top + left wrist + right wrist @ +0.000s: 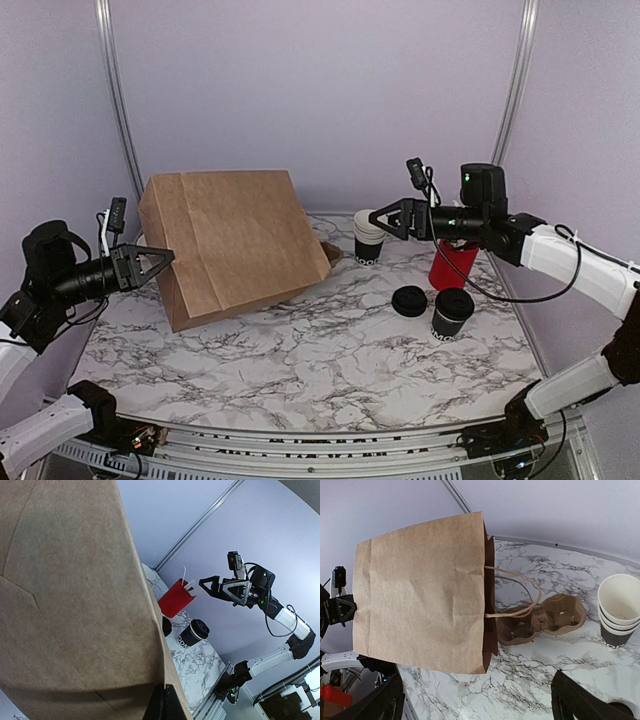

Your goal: Pack the takeout coffee

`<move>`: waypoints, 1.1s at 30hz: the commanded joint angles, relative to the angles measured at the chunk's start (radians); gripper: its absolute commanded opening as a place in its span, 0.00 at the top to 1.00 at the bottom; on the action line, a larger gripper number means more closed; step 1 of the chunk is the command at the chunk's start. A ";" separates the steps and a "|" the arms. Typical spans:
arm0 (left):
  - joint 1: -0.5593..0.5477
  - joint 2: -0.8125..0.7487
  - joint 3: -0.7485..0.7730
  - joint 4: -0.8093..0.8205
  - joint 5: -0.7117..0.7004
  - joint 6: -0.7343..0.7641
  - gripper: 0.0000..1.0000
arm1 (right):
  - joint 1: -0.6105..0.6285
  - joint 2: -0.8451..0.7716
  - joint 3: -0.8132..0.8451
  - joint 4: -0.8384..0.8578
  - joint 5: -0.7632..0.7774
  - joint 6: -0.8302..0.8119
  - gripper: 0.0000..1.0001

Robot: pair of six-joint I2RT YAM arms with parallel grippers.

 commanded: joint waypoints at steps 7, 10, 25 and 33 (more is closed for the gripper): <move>0.002 0.014 0.019 0.121 0.115 -0.034 1.00 | 0.070 0.089 -0.106 0.218 -0.081 0.091 0.03; 0.000 0.019 0.014 0.143 0.129 -0.046 1.00 | 0.105 0.118 -0.117 0.285 -0.085 0.121 0.05; -0.005 0.050 -0.005 0.169 0.117 -0.052 1.00 | 0.163 0.216 -0.060 0.470 -0.154 0.256 0.40; -0.005 0.103 -0.022 0.141 0.044 -0.033 0.83 | 0.196 0.115 0.099 0.234 -0.052 0.155 1.00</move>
